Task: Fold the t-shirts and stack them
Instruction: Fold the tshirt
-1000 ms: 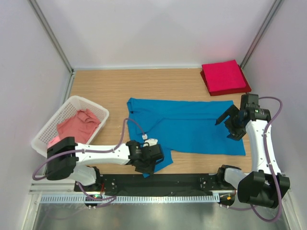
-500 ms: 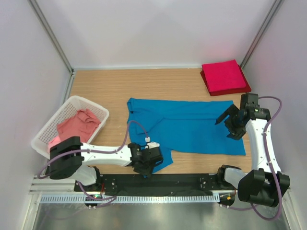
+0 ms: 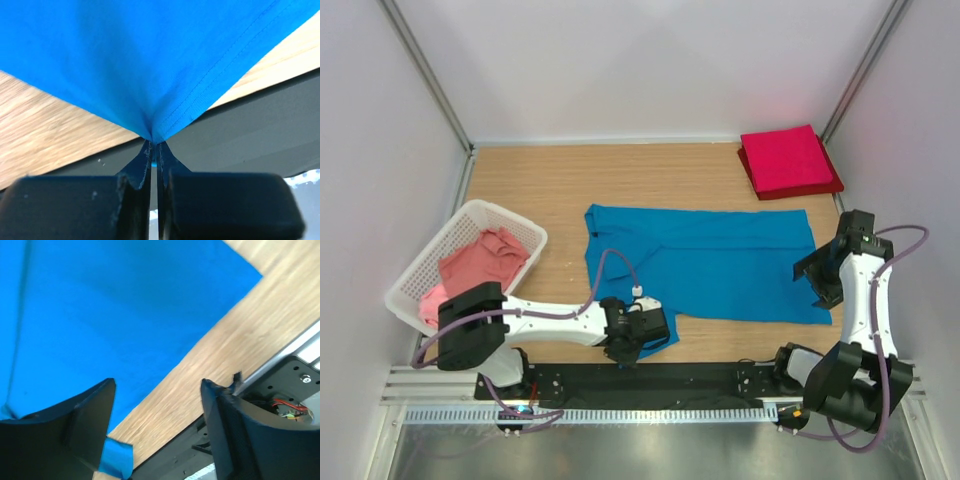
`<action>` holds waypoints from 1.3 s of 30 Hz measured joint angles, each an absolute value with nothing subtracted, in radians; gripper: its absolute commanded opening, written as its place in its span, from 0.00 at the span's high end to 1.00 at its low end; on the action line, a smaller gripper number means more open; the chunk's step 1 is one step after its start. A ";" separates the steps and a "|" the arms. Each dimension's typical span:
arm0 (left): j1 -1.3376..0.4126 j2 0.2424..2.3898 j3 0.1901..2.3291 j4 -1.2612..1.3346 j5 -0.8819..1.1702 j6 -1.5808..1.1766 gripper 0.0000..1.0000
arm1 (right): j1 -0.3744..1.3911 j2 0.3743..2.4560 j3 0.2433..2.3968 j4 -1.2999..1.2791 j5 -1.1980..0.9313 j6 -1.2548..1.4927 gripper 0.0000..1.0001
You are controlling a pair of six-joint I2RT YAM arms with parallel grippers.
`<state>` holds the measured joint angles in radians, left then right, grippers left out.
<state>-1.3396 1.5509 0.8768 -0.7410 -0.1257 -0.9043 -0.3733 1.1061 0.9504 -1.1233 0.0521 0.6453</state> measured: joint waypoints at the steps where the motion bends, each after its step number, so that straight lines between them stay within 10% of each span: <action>1: -1.340 1.548 0.884 -0.754 -0.130 -0.904 1.00 | -0.382 1.106 0.935 -1.122 0.066 0.653 0.31; 7: -1.341 1.517 0.923 -0.813 -0.139 -0.906 1.00 | -0.463 1.107 0.825 -1.096 0.149 0.713 0.56; 39: -1.241 1.356 0.936 -0.916 -0.119 -0.876 1.00 | -0.687 1.231 0.639 -0.739 0.313 0.829 0.50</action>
<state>-1.2411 1.3563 0.9363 -0.9165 -0.1188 -0.8761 -0.6868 1.2308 0.6388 -0.7395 0.3134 0.8291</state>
